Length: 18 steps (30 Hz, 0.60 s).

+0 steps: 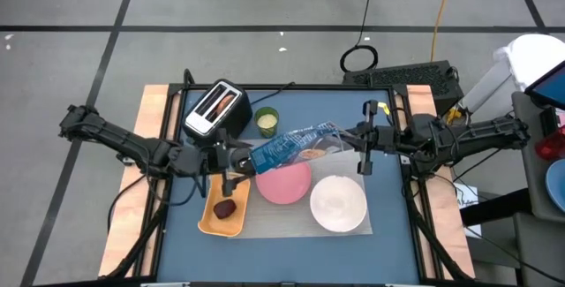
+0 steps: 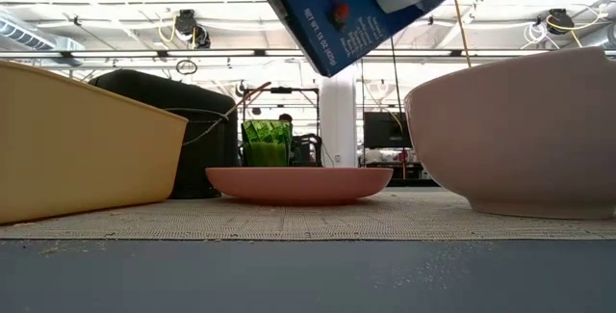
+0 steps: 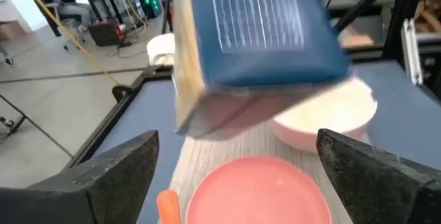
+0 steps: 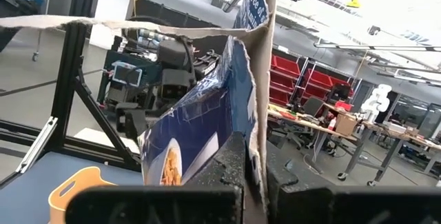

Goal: Arrange a breakfast setting
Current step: Pour the cereal in the bowl

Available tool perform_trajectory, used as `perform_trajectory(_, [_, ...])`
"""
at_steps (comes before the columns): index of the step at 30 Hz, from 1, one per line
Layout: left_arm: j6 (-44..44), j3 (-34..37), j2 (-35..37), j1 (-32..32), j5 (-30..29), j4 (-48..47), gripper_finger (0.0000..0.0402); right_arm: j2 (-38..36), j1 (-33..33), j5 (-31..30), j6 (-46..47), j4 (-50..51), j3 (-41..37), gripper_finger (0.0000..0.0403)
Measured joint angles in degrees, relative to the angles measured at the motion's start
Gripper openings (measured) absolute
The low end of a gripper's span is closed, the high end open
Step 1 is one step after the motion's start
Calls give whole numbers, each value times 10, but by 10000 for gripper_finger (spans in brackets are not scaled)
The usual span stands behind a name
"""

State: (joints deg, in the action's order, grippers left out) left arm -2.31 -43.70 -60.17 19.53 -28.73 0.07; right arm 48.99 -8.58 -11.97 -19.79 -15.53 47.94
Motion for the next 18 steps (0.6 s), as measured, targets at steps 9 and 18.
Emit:
perform_trajectory(9, [-24, 0, -70, -4, -11, 31, 397, 0, 0, -3, 0, -10, 0, 0])
perform_trajectory(18, [-60, 0, -111, -30, -45, 110, 397, 0, 0, 0, 0, -21, 0, 0])
